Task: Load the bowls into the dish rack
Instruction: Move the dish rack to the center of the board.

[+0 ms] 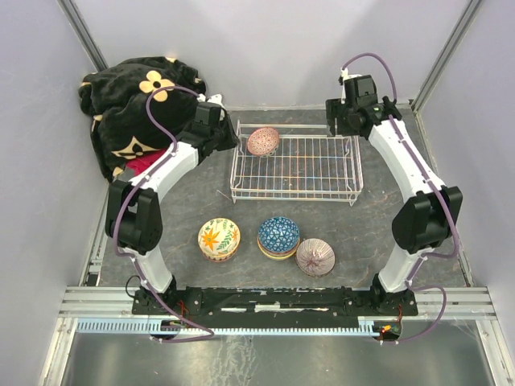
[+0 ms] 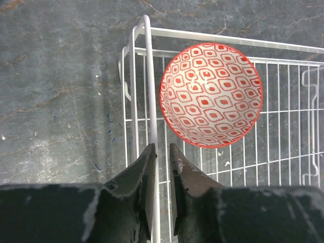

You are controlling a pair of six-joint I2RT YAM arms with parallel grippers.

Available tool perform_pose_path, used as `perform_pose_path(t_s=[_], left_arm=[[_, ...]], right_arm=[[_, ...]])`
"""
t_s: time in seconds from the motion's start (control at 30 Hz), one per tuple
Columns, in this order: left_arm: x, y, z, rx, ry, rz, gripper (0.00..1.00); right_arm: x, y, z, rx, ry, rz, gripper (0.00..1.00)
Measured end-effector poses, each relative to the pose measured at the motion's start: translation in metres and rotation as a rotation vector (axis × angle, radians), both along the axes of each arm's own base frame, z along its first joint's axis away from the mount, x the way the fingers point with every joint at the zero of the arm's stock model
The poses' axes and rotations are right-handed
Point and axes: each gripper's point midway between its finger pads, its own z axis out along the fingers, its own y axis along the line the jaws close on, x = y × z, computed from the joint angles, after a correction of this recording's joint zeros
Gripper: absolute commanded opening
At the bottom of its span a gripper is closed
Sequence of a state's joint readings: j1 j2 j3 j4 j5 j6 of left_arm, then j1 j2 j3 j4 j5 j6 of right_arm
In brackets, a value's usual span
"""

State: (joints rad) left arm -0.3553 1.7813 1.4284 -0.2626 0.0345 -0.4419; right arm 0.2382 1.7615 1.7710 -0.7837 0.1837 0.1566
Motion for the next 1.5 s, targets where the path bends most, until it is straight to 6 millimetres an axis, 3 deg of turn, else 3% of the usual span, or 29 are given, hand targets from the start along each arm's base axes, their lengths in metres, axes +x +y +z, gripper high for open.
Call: perform_pose_path(t_s=[0.27, 0.73, 0.87, 1.1, 1.17, 1.23, 1.3, 1.37, 1.5], left_arm=[[0.003, -0.006, -0.002, 0.037, 0.016, -0.014, 0.17], [-0.008, -0.027, -0.006, 0.053, 0.006, -0.069, 0.15], [-0.021, -0.033, -0.017, 0.052, 0.022, -0.093, 0.15], [-0.035, -0.049, -0.018, 0.045, 0.007, -0.136, 0.14], [-0.04, -0.052, -0.017, 0.045, 0.007, -0.144, 0.21], [-0.047, -0.051, -0.016, 0.052, 0.017, -0.149, 0.46], [-0.059, -0.048, -0.02, 0.067, 0.053, -0.159, 0.58], [-0.073, -0.045, -0.025, 0.087, 0.098, -0.167, 0.63], [-0.081, -0.042, -0.022, 0.108, 0.14, -0.171, 0.64]], right_arm=[[0.007, 0.03, -0.034, 0.015, 0.076, 0.073, 0.82], [0.017, 0.044, -0.041, 0.032, 0.087, 0.106, 0.82], [0.018, 0.049, -0.045, 0.032, 0.096, 0.115, 0.82], [0.018, 0.056, -0.047, 0.038, 0.1, 0.133, 0.83], [0.017, 0.058, -0.047, 0.041, 0.101, 0.137, 0.83], [0.017, 0.059, -0.047, 0.043, 0.102, 0.14, 0.84], [0.017, 0.059, -0.047, 0.044, 0.102, 0.141, 0.84], [0.019, 0.06, -0.048, 0.044, 0.101, 0.141, 0.84], [0.019, 0.06, -0.051, 0.042, 0.108, 0.141, 0.85]])
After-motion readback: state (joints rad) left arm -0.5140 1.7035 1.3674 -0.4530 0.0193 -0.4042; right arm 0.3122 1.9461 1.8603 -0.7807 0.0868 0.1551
